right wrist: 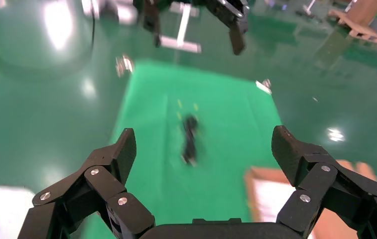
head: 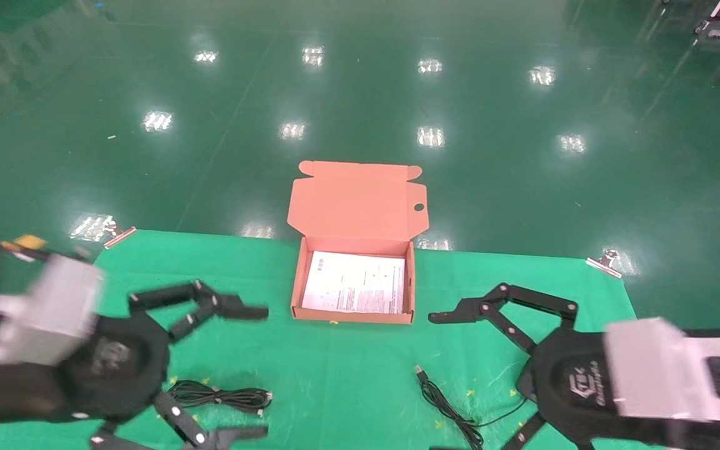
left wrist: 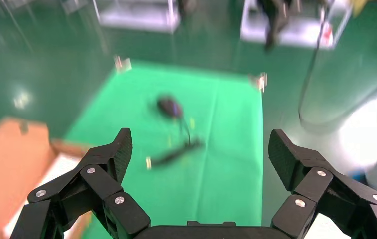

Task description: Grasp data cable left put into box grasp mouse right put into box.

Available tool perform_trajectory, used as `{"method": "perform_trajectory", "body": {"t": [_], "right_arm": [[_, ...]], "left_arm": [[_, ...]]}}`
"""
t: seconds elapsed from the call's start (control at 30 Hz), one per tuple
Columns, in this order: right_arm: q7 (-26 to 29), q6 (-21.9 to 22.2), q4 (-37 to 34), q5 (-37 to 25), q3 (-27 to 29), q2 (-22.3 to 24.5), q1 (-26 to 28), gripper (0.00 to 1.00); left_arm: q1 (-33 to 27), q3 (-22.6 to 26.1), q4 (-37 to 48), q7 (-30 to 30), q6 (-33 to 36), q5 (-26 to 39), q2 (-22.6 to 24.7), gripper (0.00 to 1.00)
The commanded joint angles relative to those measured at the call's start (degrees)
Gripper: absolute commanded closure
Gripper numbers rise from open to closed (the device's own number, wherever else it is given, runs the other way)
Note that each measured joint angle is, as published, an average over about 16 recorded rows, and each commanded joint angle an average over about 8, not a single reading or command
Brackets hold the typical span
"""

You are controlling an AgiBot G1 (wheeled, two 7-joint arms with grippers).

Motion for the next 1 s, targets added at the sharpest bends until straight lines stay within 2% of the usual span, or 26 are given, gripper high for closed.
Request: {"method": "perform_trajectory", "body": {"t": [0.03, 0.2, 0.37, 0.53, 0.73, 1.0], "right_arm": [[-2.5, -0.6, 0.5, -3.3, -0.8, -0.2, 1.7, 0.0], [-10.7, -0.2, 1.1, -12.1, -4.1, -1.7, 4.7, 0.0], [-19.2, 2.0, 1.3, -20.9, -7.4, -4.0, 5.3, 0.0], [-24.2, 4.8, 1.2, -28.6, -10.1, -6.6, 5.2, 0.0], [-24.2, 8.6, 1.1, -37.2, -13.0, -9.5, 4.6, 0.0], [-18.0, 13.3, 0.6, -46.9, -15.8, -12.7, 2.4, 0.0]], "left_arm": [[-2.6, 2.0, -0.1, -1.1, 0.7, 4.4, 0.5, 0.0], [-7.8, 7.9, -0.6, -3.6, 1.8, 14.6, 3.2, 0.0], [-11.4, 13.7, -0.5, -4.6, 1.8, 24.0, 5.9, 0.0], [-13.2, 18.4, 0.1, -5.1, 0.6, 33.1, 8.3, 0.0], [-13.3, 22.6, -0.3, -5.6, -2.3, 43.6, 11.4, 0.0], [-10.9, 26.0, 1.1, -6.2, -7.4, 52.8, 14.7, 0.0]]}}
